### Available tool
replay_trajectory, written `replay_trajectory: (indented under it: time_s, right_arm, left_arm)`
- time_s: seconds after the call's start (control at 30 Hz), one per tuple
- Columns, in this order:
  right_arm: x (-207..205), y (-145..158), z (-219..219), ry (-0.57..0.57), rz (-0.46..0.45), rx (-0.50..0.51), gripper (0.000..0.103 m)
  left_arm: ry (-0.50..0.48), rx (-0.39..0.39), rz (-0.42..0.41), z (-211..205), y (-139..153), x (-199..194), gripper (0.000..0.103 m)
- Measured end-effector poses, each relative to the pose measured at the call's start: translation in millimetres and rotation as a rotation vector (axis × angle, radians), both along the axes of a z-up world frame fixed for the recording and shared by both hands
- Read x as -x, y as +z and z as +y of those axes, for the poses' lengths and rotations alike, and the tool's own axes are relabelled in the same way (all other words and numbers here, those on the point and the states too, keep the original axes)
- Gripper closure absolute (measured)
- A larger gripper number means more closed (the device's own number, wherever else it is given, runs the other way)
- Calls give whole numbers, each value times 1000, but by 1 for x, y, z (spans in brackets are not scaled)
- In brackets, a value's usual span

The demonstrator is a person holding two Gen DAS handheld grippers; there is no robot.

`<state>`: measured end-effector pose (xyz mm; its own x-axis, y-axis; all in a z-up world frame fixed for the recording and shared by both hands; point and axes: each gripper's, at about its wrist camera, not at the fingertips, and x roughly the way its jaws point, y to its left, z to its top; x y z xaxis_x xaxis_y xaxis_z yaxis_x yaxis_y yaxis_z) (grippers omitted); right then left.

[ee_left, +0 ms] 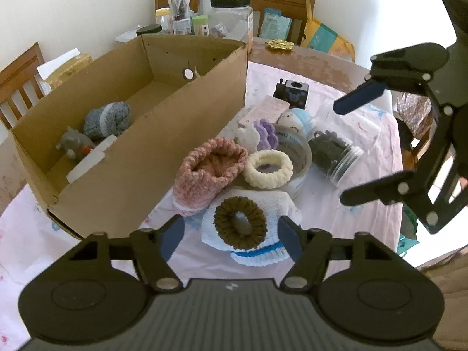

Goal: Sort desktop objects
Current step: 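Grasp the brown hair tie with the left tool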

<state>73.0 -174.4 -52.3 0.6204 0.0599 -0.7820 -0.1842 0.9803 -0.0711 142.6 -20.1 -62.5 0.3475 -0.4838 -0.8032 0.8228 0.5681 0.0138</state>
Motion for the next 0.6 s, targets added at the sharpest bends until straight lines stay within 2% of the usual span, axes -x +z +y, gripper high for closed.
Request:
replay_trajectory:
  time_s: [0.1, 0.3, 0.47, 0.6]
  right_arm:
    - [2, -3, 4, 5, 1, 11, 9]
    - [5, -13, 4, -2, 15, 27, 9]
    - [11, -23, -1, 6, 35, 87, 9]
    - [17, -25, -12, 5, 47, 95, 8]
  left_arm:
    - [7, 4, 18, -1, -4, -1, 44]
    - [5, 17, 33, -2, -6, -2, 50]
    - [3, 16, 39, -4, -5, -2, 51]
    - [-12, 19, 49, -5, -5, -3, 60]
